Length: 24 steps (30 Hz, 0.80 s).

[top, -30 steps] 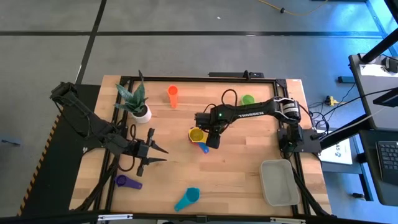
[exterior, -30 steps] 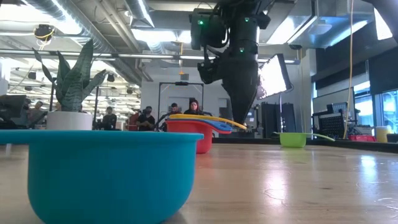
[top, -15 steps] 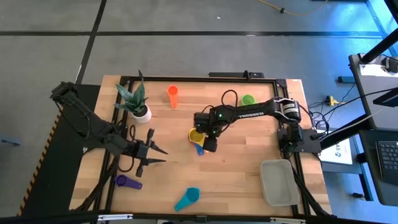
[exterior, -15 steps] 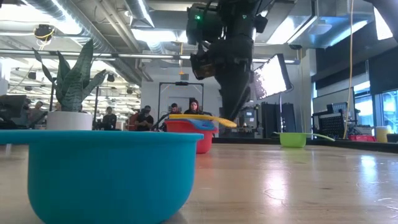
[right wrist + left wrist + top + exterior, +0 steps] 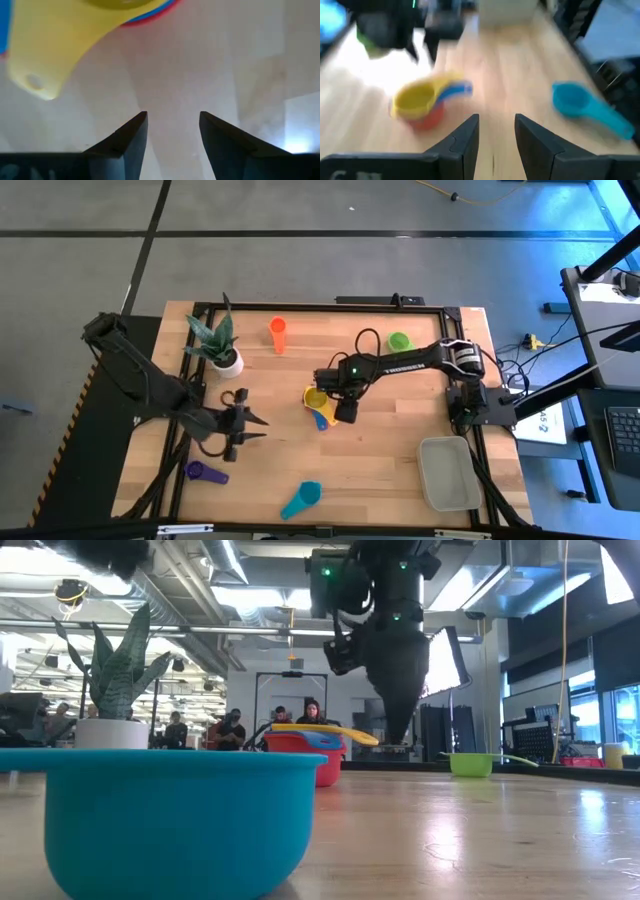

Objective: Nest measuring cups in basket
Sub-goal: Stack the yellow measuring cup on top of the dark blue measuring cup

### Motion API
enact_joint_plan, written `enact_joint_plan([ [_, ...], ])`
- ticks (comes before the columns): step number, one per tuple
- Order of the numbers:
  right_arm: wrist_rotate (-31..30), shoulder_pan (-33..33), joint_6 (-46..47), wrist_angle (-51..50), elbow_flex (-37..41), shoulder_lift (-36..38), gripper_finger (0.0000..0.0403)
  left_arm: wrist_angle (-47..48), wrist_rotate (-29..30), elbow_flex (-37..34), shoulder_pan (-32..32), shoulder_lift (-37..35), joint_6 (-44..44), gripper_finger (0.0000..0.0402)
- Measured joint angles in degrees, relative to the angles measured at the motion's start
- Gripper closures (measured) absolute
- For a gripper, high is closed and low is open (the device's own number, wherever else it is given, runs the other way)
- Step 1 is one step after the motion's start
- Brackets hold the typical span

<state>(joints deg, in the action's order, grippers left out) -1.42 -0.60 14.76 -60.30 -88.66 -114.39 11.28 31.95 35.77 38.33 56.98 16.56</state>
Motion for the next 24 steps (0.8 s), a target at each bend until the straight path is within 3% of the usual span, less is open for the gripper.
enact_joint_plan([
  [7,-0.4,-1.6,0.2,0.2,0.0,0.0,0.0220,-1.9,-6.3,0.0,-3.9,11.1,3.9,0.0282],
  [15,-0.4,-2.9,1.7,1.1,0.0,0.0,0.0220,-14.0,-11.0,0.0,-8.6,23.6,-4.2,0.0282],
  [24,-0.4,-3.1,3.2,2.9,0.0,0.0,0.0220,-22.1,-14.3,0.0,-15.3,31.7,-8.2,0.0282],
])
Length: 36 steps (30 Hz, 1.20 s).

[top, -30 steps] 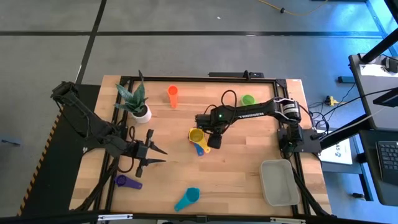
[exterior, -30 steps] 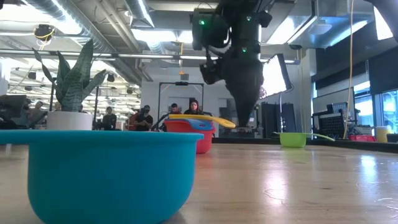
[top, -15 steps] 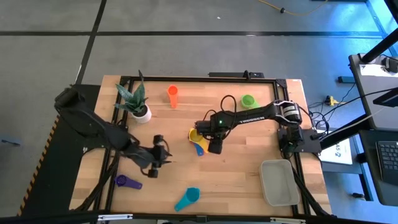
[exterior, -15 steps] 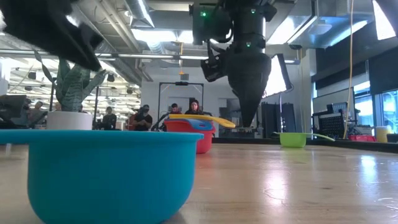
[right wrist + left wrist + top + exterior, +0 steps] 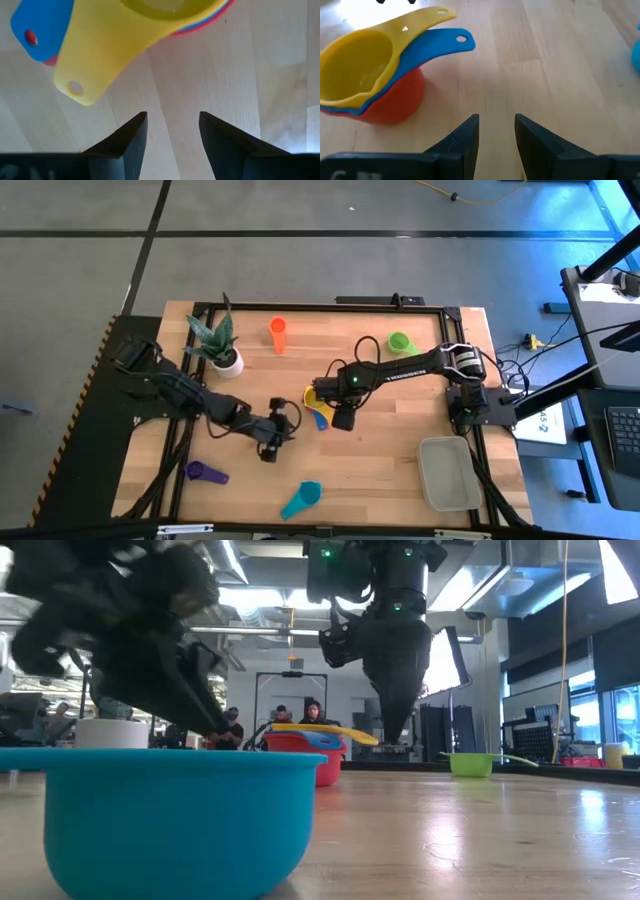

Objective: Nest measuring cups in basket
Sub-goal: Stack the yellow measuring cup on top of the dark blue measuring cup

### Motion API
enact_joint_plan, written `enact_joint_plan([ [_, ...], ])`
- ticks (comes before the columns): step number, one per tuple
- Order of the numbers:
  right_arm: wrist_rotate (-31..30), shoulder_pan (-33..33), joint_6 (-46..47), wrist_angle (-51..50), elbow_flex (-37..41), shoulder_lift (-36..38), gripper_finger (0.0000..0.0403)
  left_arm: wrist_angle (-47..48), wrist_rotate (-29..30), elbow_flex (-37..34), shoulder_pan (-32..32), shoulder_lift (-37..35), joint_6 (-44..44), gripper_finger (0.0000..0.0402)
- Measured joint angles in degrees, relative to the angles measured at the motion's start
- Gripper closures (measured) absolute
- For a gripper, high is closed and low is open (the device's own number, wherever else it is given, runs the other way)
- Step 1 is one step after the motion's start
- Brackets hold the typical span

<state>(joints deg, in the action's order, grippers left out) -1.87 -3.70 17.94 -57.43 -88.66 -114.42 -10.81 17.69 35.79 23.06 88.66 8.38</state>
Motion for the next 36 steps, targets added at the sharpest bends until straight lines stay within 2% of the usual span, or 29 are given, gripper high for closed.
enact_joint_plan([
  [4,0.5,0.0,0.4,2.0,0.0,0.0,0.0220,-5.4,-4.7,0.0,-2.7,2.5,-1.5,0.0282],
  [13,0.5,0.0,1.3,2.2,0.0,0.0,0.0220,-7.5,-8.0,3.1,-6.0,7.8,-3.4,0.0283],
  [23,1.5,-1.7,1.5,6.2,0.0,0.0,0.0220,-7.3,-8.3,8.8,-6.5,11.5,-7.6,0.0282],
  [36,-0.1,-2.4,0.3,4.9,0.0,0.3,0.0220,-5.2,-8.9,9.0,-6.7,10.8,-7.5,0.0282],
])
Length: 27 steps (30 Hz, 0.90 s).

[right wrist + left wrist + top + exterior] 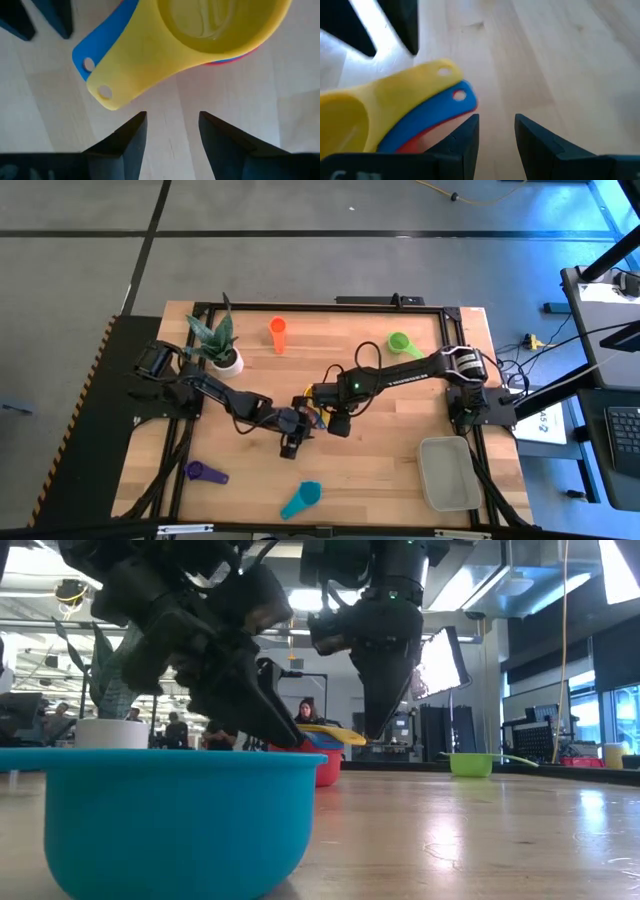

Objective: Nest measuring cups in basket
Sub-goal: Stack the yellow measuring cup on top of the dark blue measuring cup

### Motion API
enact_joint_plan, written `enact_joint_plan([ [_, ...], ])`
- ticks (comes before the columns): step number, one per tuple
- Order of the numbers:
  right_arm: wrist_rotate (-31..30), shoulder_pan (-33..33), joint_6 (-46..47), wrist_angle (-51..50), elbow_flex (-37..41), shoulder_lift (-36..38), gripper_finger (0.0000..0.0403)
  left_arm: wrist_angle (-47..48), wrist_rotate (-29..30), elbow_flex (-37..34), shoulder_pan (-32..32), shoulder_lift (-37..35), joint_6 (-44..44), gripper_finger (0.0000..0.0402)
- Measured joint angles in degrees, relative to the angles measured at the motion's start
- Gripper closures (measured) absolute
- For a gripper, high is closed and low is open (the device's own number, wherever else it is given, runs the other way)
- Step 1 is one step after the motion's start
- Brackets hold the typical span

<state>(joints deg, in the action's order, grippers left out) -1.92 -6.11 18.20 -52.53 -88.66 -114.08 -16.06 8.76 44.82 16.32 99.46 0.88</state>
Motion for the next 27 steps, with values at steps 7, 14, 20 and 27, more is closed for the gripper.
enact_joint_plan([
  [7,-2.3,0.2,-0.1,-0.3,-0.1,-1.0,0.0220,1.7,0.6,0.0,0.7,0.0,0.4,0.0282],
  [14,-2.3,0.2,-0.4,3.3,0.0,-3.2,0.0220,1.7,2.3,0.0,0.0,0.0,0.0,0.0282],
  [20,0.1,0.2,-0.4,7.0,0.0,-3.2,0.0220,1.4,2.6,0.0,-1.2,0.0,-0.5,0.0282],
  [27,-1.6,0.6,-0.9,0.7,0.0,-2.4,0.0220,1.3,2.2,-0.1,-1.0,0.0,-1.0,0.0282],
])
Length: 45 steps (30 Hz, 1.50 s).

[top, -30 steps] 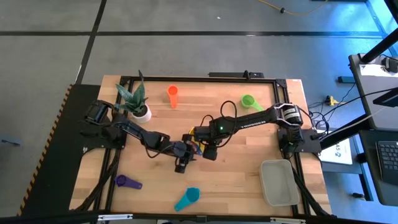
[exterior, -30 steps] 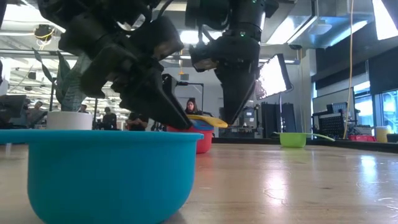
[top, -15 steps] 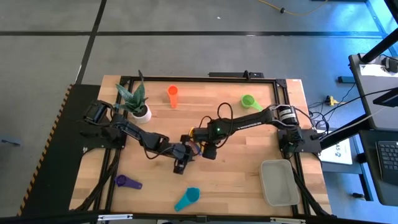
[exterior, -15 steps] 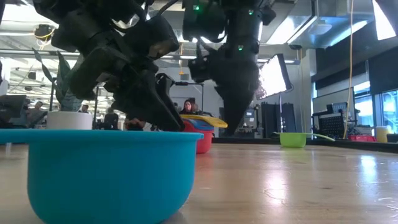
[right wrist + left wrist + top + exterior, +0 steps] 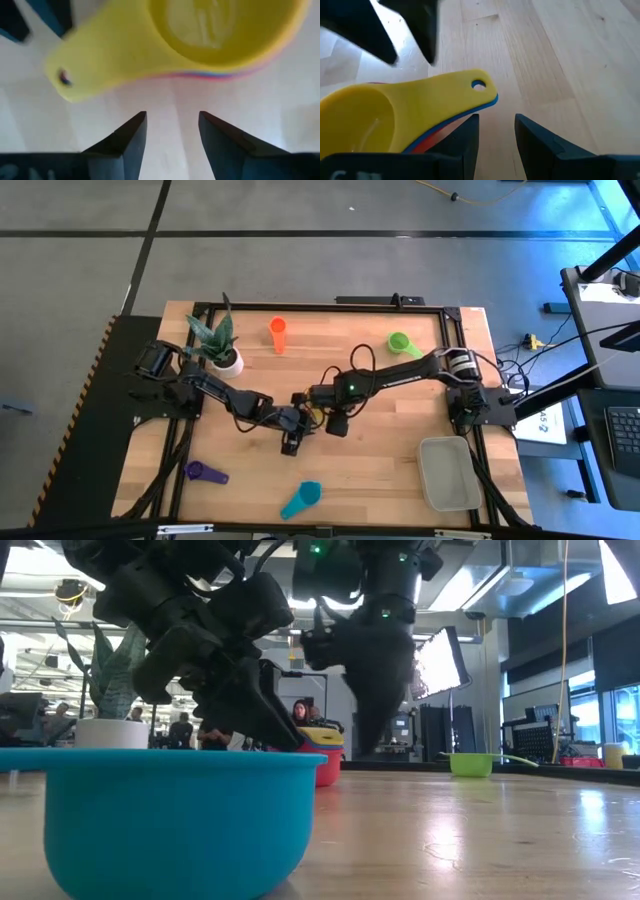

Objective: Nest measuring cups in basket
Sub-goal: Stack the yellow measuring cup on top of the dark blue measuring cup, then stack the green measuring cup on top of the yellow measuring cup

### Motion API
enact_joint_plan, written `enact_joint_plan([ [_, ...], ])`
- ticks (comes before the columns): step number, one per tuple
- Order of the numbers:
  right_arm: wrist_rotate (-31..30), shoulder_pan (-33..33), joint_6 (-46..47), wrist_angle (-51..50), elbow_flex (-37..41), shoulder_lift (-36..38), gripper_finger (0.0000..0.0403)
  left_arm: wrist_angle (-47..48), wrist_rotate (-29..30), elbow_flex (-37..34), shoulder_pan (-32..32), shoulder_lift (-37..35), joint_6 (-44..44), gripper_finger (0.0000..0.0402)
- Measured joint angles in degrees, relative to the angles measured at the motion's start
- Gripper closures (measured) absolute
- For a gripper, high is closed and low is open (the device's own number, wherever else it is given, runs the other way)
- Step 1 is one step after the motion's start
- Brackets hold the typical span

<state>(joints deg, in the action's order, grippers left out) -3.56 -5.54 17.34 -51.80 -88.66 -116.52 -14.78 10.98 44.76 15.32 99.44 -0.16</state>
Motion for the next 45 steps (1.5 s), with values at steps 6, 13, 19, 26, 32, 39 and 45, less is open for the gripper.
enact_joint_plan([
  [6,-7.1,0.5,-1.0,-10.8,0.0,4.0,0.0220,2.0,0.0,0.0,1.5,-1.4,0.6,0.0282],
  [13,-16.7,3.2,-1.2,-16.7,0.0,11.1,0.0220,8.7,-3.3,0.0,6.0,-10.2,1.7,0.0282],
  [19,-17.3,9.3,-4.4,-20.1,0.0,12.7,0.0220,11.8,-3.0,0.0,10.9,-22.0,-0.7,0.0282],
  [26,-17.2,17.7,-7.9,-21.2,3.2,13.8,0.0220,16.9,2.8,-0.3,14.7,-34.4,-4.9,0.0282],
  [32,-15.4,26.3,-8.5,-18.3,13.2,18.5,0.0220,16.7,6.3,-4.4,16.3,-43.0,-4.8,0.0282],
  [39,-11.1,31.5,-9.0,-8.8,23.3,25.3,0.0220,12.9,9.1,-8.9,17.1,-47.5,-4.9,0.0282],
  [45,-11.0,32.7,-10.1,-6.8,26.8,26.8,0.0220,11.3,9.2,-9.8,17.1,-47.9,-4.9,0.0282],
])
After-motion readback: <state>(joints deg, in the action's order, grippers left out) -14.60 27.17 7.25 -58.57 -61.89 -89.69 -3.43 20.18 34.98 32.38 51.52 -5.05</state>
